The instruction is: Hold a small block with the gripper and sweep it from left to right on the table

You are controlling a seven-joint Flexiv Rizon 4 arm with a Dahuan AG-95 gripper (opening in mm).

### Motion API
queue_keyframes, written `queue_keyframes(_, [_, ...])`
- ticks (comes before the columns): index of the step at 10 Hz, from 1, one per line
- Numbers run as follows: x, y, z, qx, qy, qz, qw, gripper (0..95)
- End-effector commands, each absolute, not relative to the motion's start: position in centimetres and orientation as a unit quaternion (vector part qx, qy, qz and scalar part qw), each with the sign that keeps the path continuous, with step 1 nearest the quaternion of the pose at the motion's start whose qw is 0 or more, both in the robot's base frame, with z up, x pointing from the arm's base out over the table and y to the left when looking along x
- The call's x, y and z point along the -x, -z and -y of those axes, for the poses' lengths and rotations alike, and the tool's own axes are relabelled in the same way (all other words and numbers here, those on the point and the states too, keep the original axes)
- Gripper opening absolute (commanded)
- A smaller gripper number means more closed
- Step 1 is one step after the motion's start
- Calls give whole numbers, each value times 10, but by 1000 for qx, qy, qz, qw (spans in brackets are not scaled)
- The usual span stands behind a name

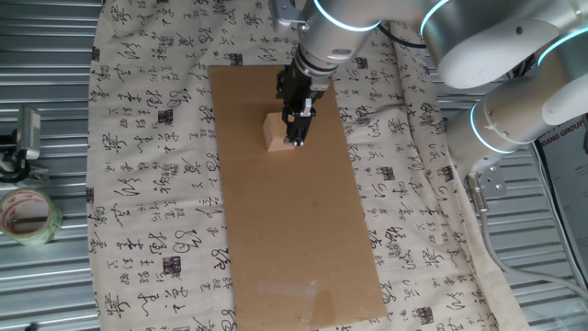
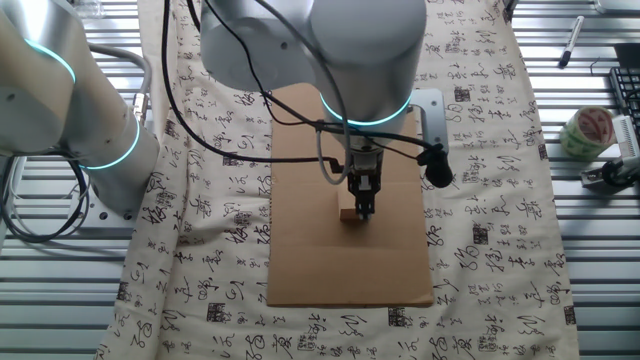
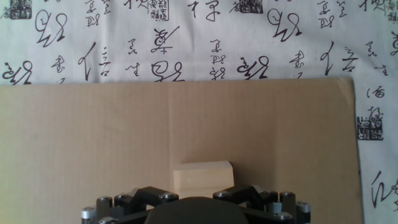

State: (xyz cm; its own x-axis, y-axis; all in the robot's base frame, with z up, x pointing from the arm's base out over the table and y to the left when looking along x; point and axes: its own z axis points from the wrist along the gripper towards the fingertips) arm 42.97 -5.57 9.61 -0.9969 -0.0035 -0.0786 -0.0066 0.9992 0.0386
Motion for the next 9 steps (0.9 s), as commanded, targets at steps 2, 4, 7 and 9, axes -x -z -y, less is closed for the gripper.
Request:
queue_keyframes(2, [-429,-96,55,1,-19,-999,39,950])
queue_keyframes(4, [-429,-97,55,3,-19,-999,39,950])
queue_keyframes(7, [-429,-97,56,5,-19,-999,40,950])
queue_keyframes(9, [-429,-97,56,5,-17,-999,39,950])
